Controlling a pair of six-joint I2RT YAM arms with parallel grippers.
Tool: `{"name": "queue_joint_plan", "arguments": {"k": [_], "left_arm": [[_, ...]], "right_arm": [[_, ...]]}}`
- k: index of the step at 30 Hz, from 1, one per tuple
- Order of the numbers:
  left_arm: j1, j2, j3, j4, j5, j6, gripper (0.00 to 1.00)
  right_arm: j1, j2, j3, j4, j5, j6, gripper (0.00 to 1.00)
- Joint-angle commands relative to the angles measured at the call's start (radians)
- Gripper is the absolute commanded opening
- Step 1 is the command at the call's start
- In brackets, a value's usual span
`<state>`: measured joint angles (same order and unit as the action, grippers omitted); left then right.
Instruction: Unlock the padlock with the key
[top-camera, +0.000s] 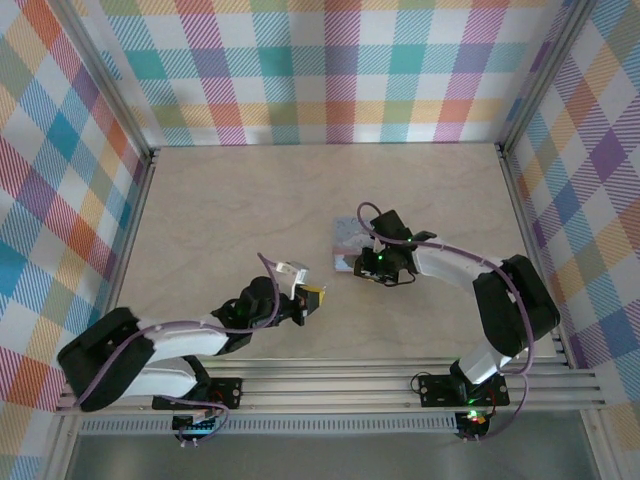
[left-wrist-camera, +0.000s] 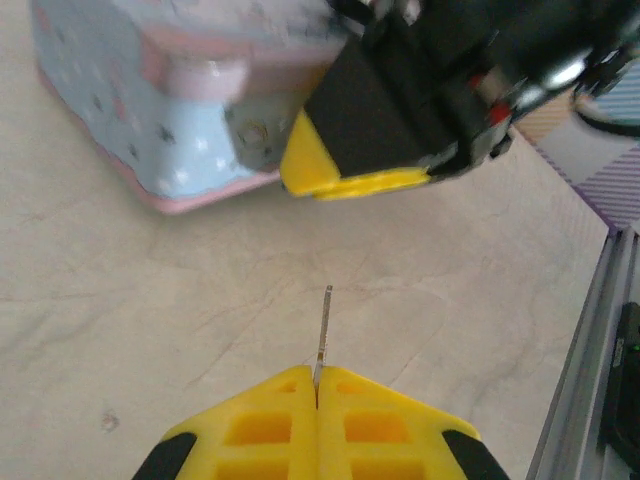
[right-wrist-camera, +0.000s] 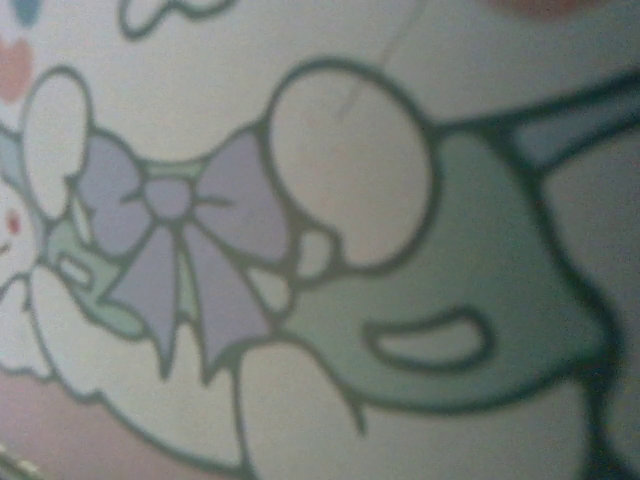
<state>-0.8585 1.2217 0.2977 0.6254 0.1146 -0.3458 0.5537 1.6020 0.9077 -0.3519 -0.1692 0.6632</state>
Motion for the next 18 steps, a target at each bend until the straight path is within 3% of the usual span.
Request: {"name": "queue_joint_plan", "arguments": {"k": [1, 11, 18], "left_arm": [[0.009, -0.139, -0.002, -0.214, -0.082, 0.07, 0.0], [0.009, -0.49, -0.003, -0.517, -0.183, 0.1, 0.0], [0.009, -0.644, 0.031, -0.651, -0.221, 0.14, 0.0]], "right_arm": [[0.027, 0.032, -0.019, 0.062, 0.102, -0.031, 0.04], [0.046, 0.013, -0.03, 0.047, 0.125, 0.005, 0.45], [0.047, -0.164, -0.042, -0.045, 0.101, 0.037, 0.56]]}}
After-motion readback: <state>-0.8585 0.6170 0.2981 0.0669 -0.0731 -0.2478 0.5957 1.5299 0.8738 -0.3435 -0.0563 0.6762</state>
